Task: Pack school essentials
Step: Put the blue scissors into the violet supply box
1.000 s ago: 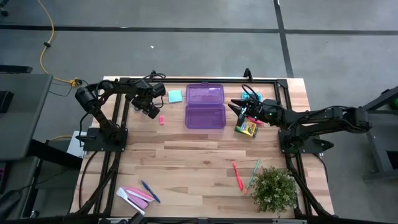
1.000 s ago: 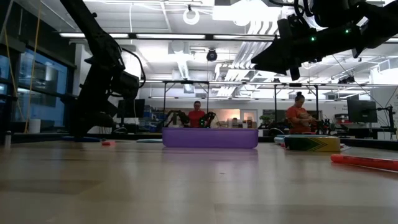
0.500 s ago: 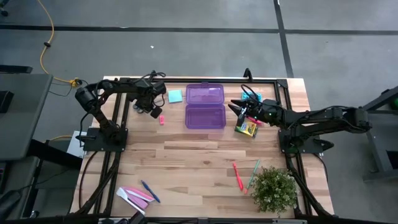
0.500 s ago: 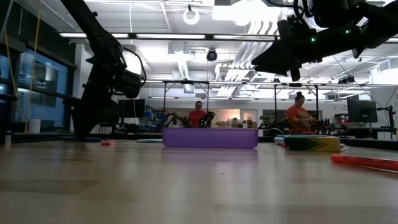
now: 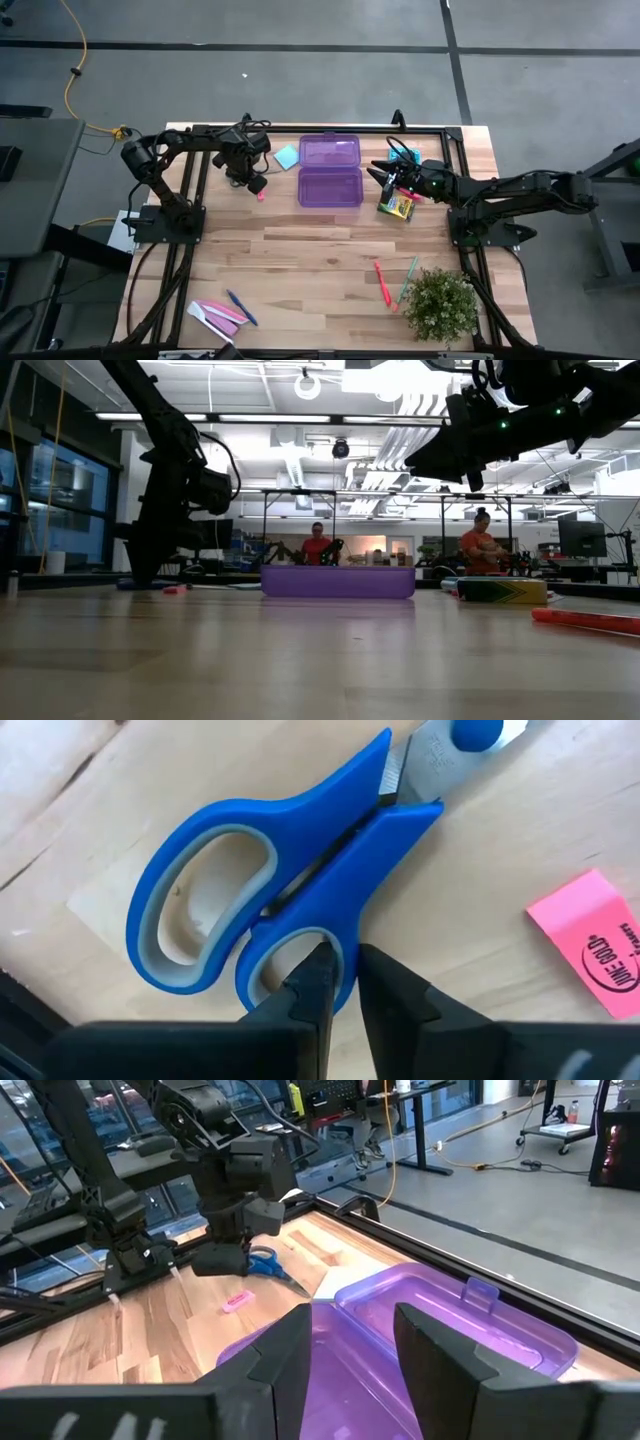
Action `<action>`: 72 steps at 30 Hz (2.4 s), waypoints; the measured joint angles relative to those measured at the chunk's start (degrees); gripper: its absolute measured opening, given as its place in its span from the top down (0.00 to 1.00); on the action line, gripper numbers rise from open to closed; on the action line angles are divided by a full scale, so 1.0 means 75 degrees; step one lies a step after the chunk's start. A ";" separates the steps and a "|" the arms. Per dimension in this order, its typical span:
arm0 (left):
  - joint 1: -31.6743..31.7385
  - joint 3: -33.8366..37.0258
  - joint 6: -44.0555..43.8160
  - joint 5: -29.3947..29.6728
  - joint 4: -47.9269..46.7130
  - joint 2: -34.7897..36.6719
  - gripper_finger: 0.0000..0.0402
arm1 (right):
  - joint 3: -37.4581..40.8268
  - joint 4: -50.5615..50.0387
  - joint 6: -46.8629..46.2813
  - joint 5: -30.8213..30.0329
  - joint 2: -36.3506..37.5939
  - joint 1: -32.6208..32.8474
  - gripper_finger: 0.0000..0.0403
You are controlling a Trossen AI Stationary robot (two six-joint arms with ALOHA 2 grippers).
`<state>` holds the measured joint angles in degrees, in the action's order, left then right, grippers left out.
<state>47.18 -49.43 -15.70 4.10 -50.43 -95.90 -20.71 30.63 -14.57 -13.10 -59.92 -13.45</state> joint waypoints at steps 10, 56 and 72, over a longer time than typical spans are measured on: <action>-0.0049 0.0009 0.0034 0.0695 0.0132 0.0194 0.98 | 0.0000 0.0003 0.0006 -0.0003 0.0000 0.0000 0.66; -0.4793 0.4042 0.0107 -0.0691 1.3955 0.3712 0.99 | 0.0000 0.1847 0.1149 0.2224 0.0000 0.0675 0.66; -0.4788 0.4022 0.0177 -0.0198 1.3615 0.3698 1.00 | 0.0000 0.1891 0.1125 0.2206 0.0000 0.0632 0.66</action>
<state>11.27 -19.27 -14.37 2.61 51.68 -68.16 -20.71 44.82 -6.13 3.44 -59.92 -8.71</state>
